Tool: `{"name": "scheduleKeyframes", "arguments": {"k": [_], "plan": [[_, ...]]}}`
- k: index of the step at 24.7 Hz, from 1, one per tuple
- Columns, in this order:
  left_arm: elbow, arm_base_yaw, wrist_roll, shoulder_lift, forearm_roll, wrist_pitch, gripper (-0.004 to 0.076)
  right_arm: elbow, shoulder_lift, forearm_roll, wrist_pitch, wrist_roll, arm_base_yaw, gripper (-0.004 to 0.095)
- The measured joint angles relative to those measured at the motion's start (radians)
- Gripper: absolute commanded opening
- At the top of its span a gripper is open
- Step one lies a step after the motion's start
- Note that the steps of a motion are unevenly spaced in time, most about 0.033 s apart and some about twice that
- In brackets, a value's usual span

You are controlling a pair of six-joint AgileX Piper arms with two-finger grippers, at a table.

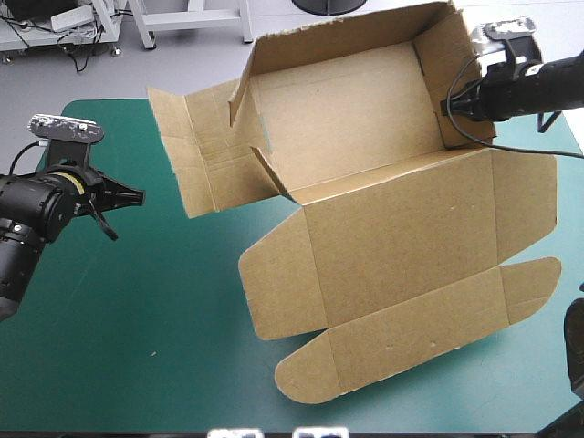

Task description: Fold the box

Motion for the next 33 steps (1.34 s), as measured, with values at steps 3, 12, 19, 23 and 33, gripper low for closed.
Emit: {"name": "scheduleKeyframes", "arguments": {"k": [3,12,19,23,33], "plan": [[0.000,0.071,0.057,0.000,-0.152,-0.065,0.0013,0.029,-0.029,0.066,0.000,-0.011,-0.050,-0.0020],[0.000,0.224,0.657,0.078,-0.916,0.035,0.0013,0.176,-0.031,0.177,0.000,-0.109,-0.054,-0.0020],[0.000,0.226,0.948,0.150,-1.297,0.194,0.0015,0.177,-0.031,0.179,0.000,-0.119,-0.054,-0.0020],[0.000,0.226,1.039,0.153,-1.468,0.248,0.0015,0.177,-0.031,0.174,0.000,-0.119,-0.054,-0.0020],[0.000,0.219,1.109,0.154,-1.686,0.254,0.0015,0.177,-0.031,0.098,-0.002,-0.083,-0.012,-0.0019]]}}
